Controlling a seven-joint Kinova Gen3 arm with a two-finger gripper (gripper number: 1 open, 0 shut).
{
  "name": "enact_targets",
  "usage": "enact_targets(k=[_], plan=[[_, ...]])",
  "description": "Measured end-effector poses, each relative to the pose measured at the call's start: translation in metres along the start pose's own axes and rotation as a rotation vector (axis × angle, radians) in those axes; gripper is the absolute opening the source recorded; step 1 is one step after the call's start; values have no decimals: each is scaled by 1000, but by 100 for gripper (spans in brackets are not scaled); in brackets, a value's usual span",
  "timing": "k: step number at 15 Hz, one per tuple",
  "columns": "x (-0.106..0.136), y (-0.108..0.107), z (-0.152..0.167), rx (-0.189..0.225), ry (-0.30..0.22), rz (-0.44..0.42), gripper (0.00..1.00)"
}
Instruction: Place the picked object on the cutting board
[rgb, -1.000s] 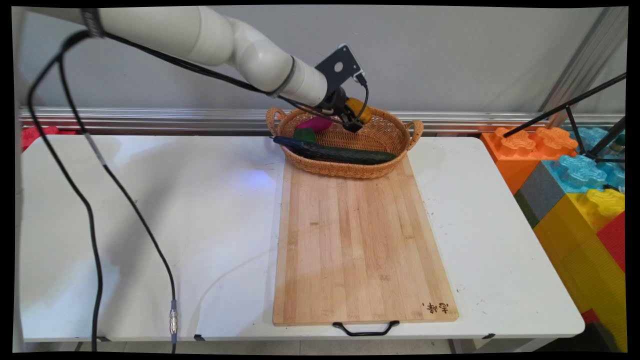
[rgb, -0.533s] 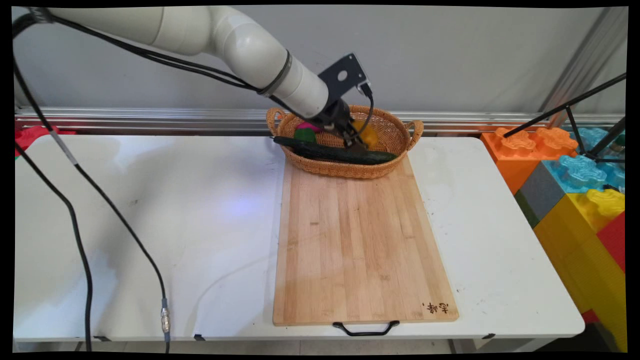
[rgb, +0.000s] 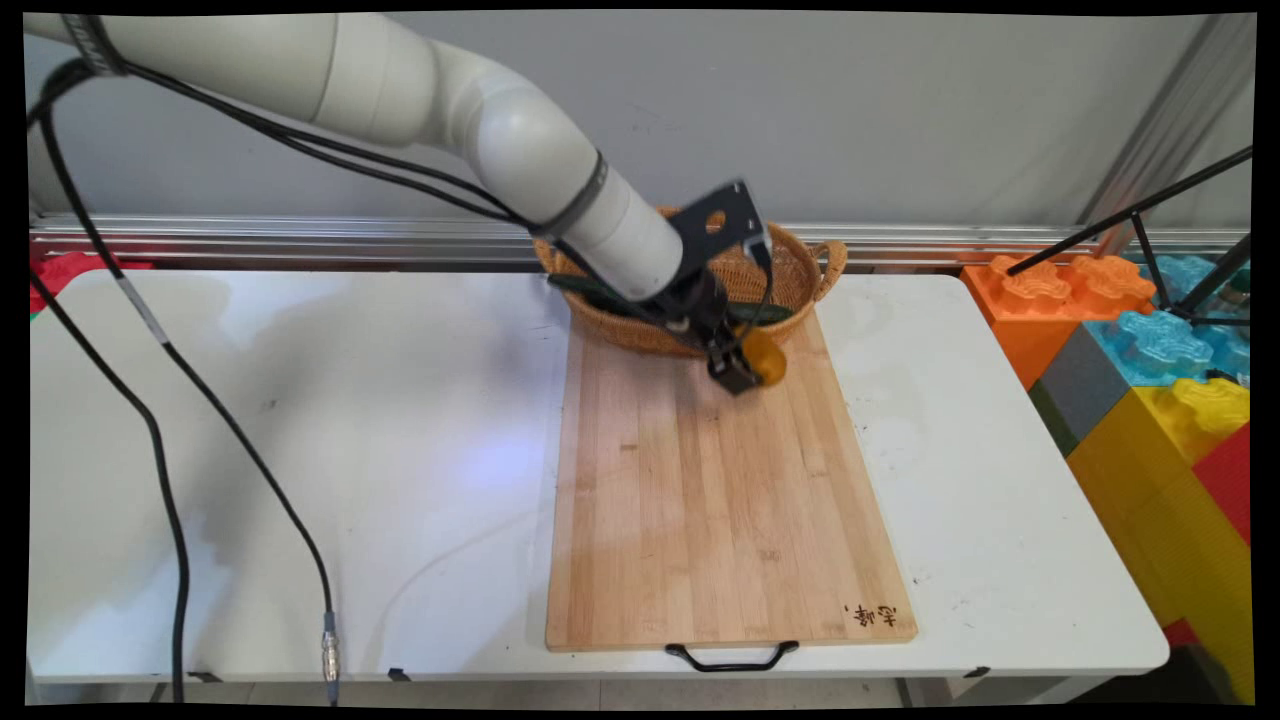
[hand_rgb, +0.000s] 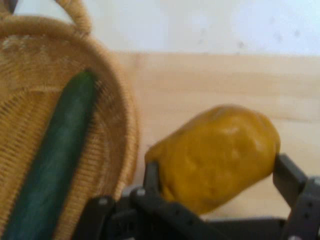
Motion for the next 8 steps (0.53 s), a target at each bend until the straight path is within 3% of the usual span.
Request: enact_targets(k=[3,8], plan=[[-3,14,12,-49,-17,30,0],[-9,31,29,-96,-39,71,0]])
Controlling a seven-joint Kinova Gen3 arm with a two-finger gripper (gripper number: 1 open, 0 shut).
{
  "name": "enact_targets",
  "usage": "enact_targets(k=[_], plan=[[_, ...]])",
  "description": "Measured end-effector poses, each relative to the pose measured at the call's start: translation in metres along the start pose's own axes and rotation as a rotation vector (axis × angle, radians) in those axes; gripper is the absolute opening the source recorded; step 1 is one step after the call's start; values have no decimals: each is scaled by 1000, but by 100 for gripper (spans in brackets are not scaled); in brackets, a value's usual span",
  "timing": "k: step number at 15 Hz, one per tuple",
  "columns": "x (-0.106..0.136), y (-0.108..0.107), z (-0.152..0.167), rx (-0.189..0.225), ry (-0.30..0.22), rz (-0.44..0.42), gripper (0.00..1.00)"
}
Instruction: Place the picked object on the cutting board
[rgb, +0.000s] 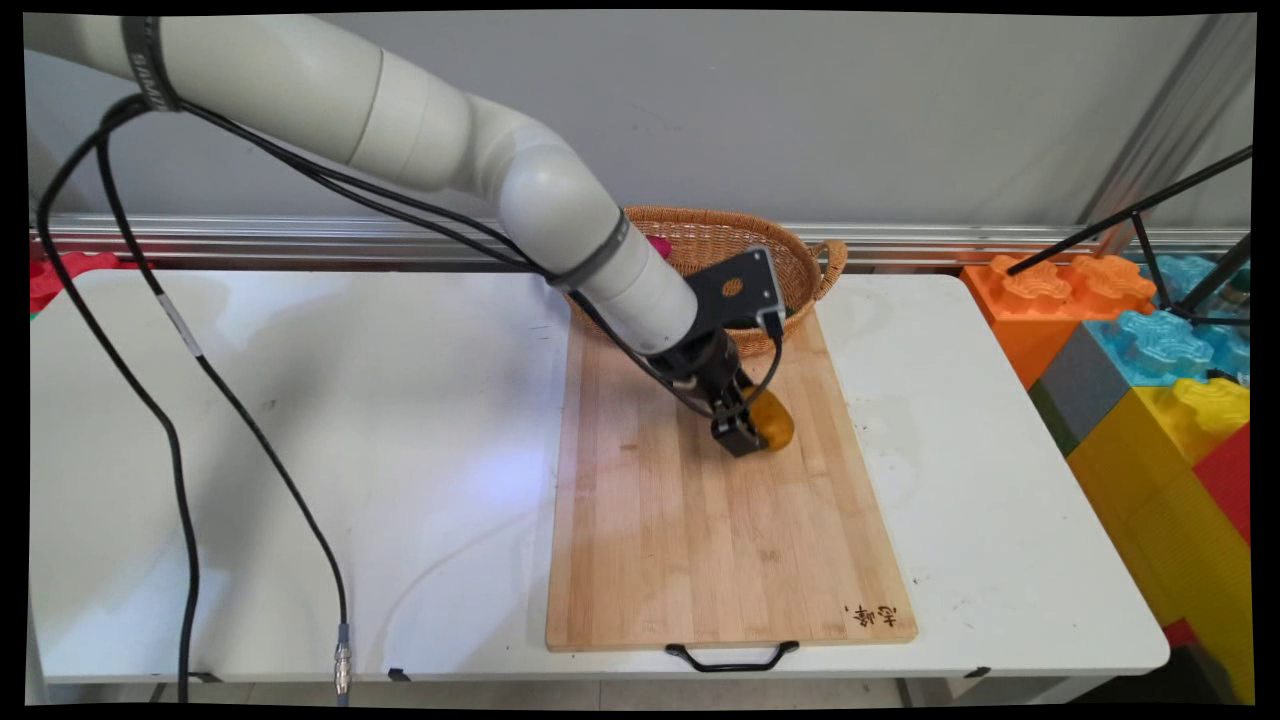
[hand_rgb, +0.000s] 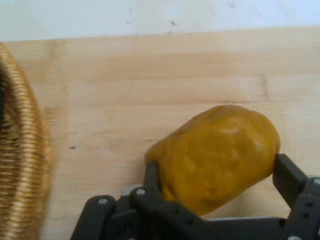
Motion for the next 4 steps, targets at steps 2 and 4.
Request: enact_targets(k=[2,4], plan=[[-1,4,5,-10,-9,16,0],[-2,7,10,-16,-18,37,100]])
